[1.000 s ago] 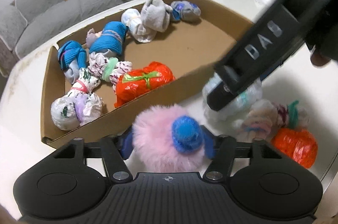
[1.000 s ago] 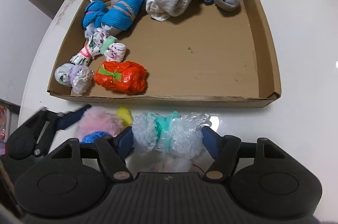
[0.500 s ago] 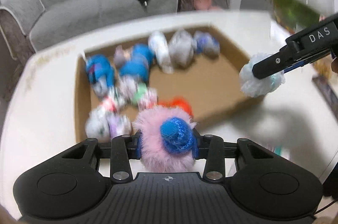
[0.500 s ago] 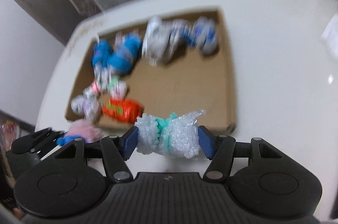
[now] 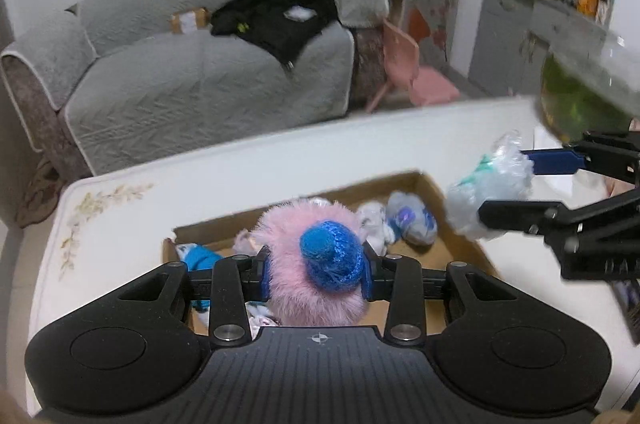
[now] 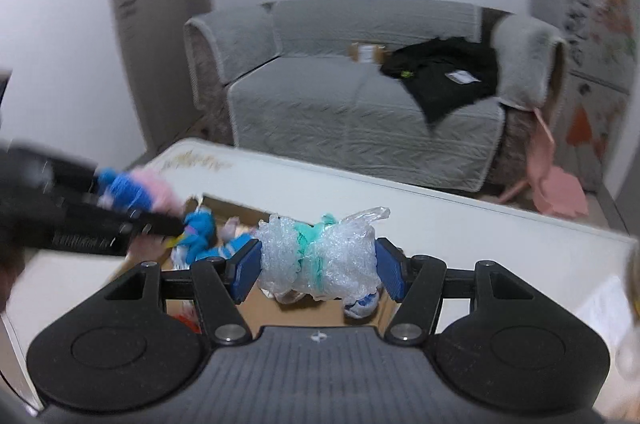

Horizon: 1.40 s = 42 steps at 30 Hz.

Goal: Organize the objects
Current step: 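Lower both rolls into the tray and open both grippers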

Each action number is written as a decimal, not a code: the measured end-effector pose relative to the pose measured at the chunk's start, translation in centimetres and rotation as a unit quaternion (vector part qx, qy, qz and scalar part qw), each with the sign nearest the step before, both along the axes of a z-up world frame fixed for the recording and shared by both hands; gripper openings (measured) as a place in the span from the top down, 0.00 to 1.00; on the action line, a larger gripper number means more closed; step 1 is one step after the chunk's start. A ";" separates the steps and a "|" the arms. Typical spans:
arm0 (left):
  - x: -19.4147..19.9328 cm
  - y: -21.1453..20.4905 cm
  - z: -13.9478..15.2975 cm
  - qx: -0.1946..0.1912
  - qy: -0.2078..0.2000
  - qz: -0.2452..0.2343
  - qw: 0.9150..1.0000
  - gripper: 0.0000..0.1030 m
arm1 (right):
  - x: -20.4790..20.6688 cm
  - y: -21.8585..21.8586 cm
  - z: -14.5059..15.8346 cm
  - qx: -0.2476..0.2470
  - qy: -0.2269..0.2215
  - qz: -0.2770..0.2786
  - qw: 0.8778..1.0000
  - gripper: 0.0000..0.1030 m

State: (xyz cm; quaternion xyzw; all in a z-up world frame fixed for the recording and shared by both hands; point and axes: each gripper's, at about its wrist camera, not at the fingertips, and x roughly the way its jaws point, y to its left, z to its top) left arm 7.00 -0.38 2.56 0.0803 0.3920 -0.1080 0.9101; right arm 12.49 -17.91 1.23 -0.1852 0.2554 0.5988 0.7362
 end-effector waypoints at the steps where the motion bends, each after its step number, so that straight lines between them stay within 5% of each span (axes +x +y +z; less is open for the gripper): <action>1: 0.3 -0.2 -0.8 0.003 0.009 -0.006 1.000 0.57 | -0.1 0.4 -0.6 -0.006 -0.001 0.012 1.000 0.44; 12: 3.6 -0.8 -8.7 0.007 0.090 -0.008 0.996 0.59 | -1.7 2.8 -4.3 -0.069 -0.030 0.079 0.994 0.45; 24: 3.1 -2.6 -9.4 0.042 0.047 -0.052 0.997 0.59 | -0.9 3.9 -7.0 -0.128 -0.046 0.088 0.987 0.45; 33: 3.5 -2.7 -10.4 0.022 0.071 -0.061 0.995 0.58 | -1.2 4.1 -8.0 -0.143 -0.060 0.094 0.983 0.45; 36: 3.8 -2.7 -10.8 0.057 0.072 -0.067 0.994 0.57 | -1.4 4.4 -8.2 -0.142 -0.066 0.098 0.983 0.44; 42: 5.3 -0.4 -12.1 0.050 0.094 -0.028 0.994 0.57 | -0.5 5.6 -8.3 -0.137 -0.049 0.095 0.985 0.44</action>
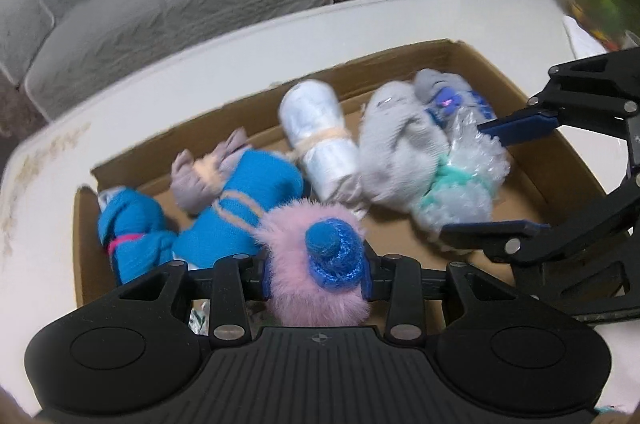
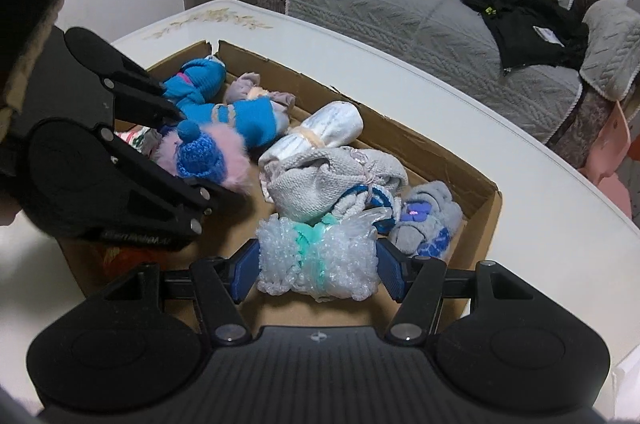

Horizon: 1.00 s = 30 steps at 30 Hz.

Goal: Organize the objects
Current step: 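Lower both rolls into the tray and open both grippers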

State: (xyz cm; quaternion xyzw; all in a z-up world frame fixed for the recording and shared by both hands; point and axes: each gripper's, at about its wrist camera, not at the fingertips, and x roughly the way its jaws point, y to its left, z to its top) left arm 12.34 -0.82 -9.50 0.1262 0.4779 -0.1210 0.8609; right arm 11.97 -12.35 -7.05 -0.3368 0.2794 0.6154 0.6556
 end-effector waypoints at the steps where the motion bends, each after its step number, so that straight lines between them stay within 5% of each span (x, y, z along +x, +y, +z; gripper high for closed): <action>1: 0.1 0.2 -0.2 0.002 0.000 0.003 1.000 0.57 | 0.0 0.2 -0.1 -0.001 0.000 -0.001 1.000 0.43; 13: -0.4 0.5 -0.1 -0.003 -0.006 0.006 1.000 0.48 | -0.4 0.9 -0.5 -0.012 0.019 -0.005 1.000 0.38; 30: -1.4 0.2 2.5 -0.008 -0.017 0.032 0.999 0.14 | -0.6 1.1 -0.3 -0.051 0.001 -0.019 0.999 0.23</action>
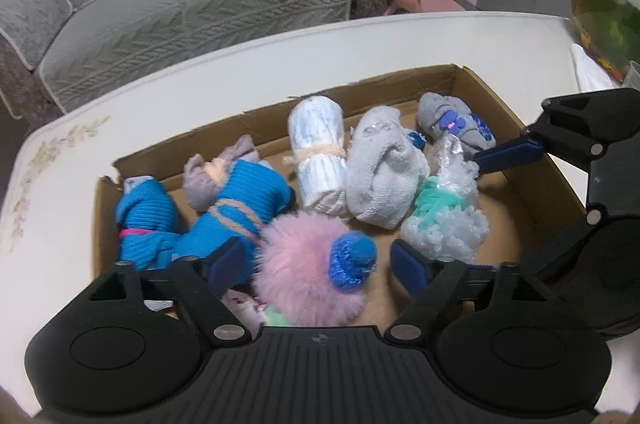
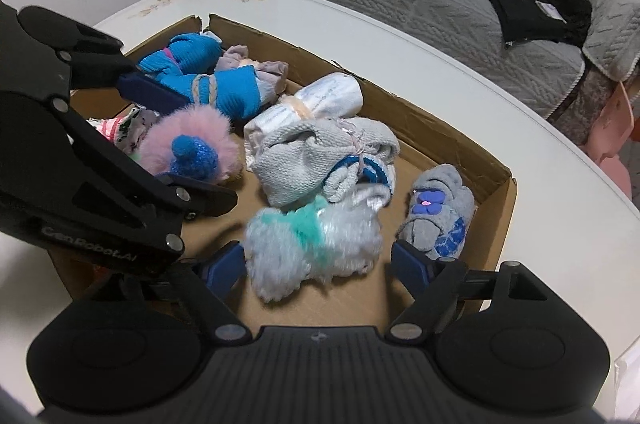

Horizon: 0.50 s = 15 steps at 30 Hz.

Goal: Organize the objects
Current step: 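Lower both rolls into the tray and open both grippers, then move both grippers from the tray to the rolls on the table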

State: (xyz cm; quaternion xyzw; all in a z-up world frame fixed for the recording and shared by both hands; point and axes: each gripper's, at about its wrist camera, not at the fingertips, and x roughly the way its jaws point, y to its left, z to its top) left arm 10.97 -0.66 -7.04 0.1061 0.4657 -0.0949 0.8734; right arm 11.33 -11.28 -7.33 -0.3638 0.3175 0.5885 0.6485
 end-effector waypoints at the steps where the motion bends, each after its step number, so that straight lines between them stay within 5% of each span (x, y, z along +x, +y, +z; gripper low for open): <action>1: -0.1 0.1 0.3 0.002 -0.002 0.003 1.000 0.12 | 0.0 -0.1 0.1 0.000 0.000 0.000 1.000 0.22; 15: -2.9 2.1 4.4 -0.027 -0.001 0.062 0.998 0.07 | -0.5 -1.7 3.2 0.009 0.014 -0.043 0.999 0.13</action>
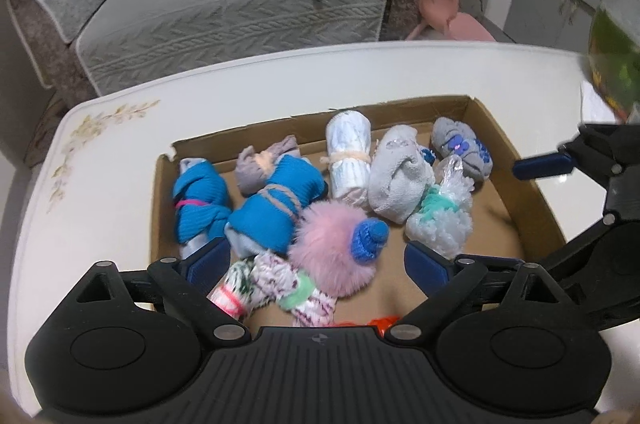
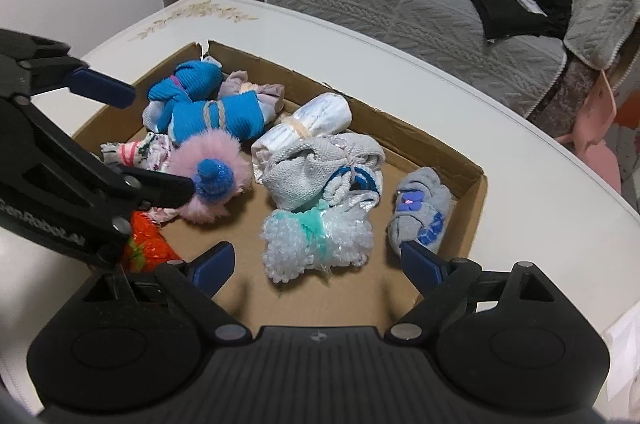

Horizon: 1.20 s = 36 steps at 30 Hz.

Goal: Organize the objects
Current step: 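Move both grippers from the tray to the rolls on the table, then grasp the clear plastic roll with the left gripper while the right grasps the white teal-tied roll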

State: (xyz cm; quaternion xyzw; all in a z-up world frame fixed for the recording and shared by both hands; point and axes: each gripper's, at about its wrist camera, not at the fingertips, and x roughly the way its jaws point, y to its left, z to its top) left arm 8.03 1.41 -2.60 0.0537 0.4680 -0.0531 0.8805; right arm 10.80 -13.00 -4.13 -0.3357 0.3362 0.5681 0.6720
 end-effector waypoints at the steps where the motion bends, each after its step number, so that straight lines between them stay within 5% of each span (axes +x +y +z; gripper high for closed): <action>1: -0.4 0.2 0.4 -0.006 -0.001 0.003 1.000 0.07 | -0.1 -0.2 0.3 -0.001 0.002 -0.005 1.000 0.13; 11: -11.2 -0.4 1.6 -0.017 0.019 -0.011 1.000 0.00 | -2.1 -6.7 3.1 -0.006 0.034 -0.016 0.999 0.10; 19: -20.5 -5.2 -2.5 -0.005 0.056 -0.079 0.995 0.00 | -4.7 -10.8 -0.1 -0.078 0.044 -0.011 0.996 0.27; 36: -18.9 -3.9 -5.9 0.035 0.057 -0.051 0.997 0.02 | -6.9 -8.8 -5.1 -0.154 0.053 0.027 0.986 0.51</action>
